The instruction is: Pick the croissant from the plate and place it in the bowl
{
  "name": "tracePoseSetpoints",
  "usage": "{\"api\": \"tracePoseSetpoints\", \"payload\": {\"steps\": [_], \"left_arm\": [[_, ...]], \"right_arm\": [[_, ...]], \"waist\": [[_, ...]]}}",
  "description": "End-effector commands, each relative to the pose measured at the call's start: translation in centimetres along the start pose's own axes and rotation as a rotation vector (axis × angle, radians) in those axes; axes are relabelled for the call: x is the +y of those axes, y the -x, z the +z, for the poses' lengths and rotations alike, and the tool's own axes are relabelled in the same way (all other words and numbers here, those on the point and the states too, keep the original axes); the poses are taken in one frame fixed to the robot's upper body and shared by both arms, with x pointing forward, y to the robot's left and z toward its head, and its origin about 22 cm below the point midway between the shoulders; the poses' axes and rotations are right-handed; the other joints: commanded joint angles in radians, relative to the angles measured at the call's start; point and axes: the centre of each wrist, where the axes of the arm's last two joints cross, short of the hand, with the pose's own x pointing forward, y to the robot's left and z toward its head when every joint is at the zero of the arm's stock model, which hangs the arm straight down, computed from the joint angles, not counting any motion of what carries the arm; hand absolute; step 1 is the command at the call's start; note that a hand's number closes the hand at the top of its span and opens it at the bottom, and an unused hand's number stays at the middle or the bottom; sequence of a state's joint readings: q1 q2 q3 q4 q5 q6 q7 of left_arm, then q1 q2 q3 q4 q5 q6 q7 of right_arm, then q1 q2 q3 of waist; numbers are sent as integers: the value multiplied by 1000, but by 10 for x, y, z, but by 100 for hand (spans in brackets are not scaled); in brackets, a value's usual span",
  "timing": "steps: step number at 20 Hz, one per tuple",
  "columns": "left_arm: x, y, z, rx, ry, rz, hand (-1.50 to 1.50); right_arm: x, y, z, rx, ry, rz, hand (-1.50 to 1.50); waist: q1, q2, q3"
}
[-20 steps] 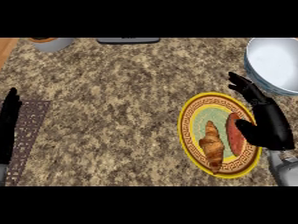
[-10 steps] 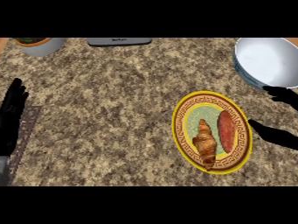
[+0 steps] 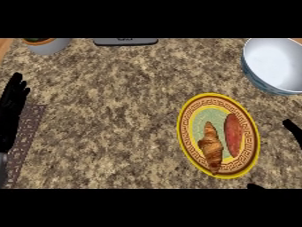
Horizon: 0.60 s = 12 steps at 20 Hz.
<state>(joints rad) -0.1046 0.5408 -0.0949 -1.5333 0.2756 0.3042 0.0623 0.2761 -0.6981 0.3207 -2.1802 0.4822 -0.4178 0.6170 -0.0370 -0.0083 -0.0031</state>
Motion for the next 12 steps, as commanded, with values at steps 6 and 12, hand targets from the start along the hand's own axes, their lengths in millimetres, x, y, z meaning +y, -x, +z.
{"api": "tracePoseSetpoints", "payload": {"steps": [6, 12], "left_arm": [[-16, -8, -2, -20, 56, 9, 0], [-28, -13, -12, -22, 74, 14, 0]], "right_arm": [[-36, -66, -5, 58, -3, 90, -150], [-44, -71, -49, 134, -217, 252, -150]], "waist": [[46, 9, 2], [59, 15, 1]]}}
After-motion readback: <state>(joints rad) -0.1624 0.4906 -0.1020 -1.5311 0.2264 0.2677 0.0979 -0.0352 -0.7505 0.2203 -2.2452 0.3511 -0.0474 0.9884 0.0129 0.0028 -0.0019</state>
